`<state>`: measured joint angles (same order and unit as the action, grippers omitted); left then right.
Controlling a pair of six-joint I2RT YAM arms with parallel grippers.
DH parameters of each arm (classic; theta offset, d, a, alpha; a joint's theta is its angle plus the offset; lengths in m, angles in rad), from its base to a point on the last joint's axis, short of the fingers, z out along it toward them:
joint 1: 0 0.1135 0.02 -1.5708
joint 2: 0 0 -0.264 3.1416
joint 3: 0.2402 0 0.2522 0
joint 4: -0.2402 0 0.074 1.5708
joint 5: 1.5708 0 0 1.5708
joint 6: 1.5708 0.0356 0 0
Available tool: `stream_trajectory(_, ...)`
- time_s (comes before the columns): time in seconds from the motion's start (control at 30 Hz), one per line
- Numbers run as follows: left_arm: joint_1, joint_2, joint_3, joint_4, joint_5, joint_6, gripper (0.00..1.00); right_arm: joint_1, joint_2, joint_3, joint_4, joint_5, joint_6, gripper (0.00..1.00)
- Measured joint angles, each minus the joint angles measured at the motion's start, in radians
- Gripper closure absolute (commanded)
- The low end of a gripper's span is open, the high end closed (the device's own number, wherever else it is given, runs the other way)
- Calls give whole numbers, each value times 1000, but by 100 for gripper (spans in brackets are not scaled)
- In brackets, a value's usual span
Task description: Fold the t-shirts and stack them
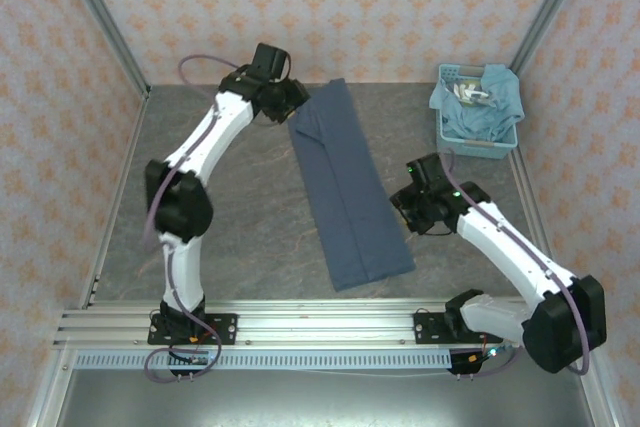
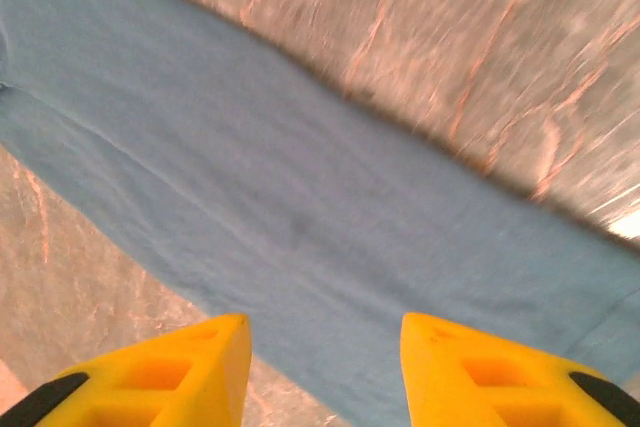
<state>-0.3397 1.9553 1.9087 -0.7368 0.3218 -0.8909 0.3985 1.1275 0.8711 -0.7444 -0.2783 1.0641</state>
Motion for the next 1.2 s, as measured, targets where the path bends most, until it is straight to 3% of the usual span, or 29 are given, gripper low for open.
stream_trajectory(0.17, -190, -320, -558, 21, 73, -27, 54, -108, 10, 5, -110, -64, -271, 54)
stream_trajectory(0.3, -369, -407, -905, 66, 117, -126, 53, -118, 31, -23, -159, -118, -401, 54)
stream_trajectory(0.4, -466, -442, -1030, 134, 122, -222, 52, -118, 41, -80, -166, -154, -443, 54)
stream_trajectory(0.7, -651, -360, -1052, 388, 117, -400, 54, -118, 47, -157, -171, -197, -478, 54)
stream_trajectory(0.93, -686, -272, -1001, 345, 112, -425, 65, -118, 47, -161, -167, -205, -479, 54)
stream_trajectory(1.2, -683, -248, -967, 280, 87, -423, 100, -118, 19, -190, -153, -220, -471, 55)
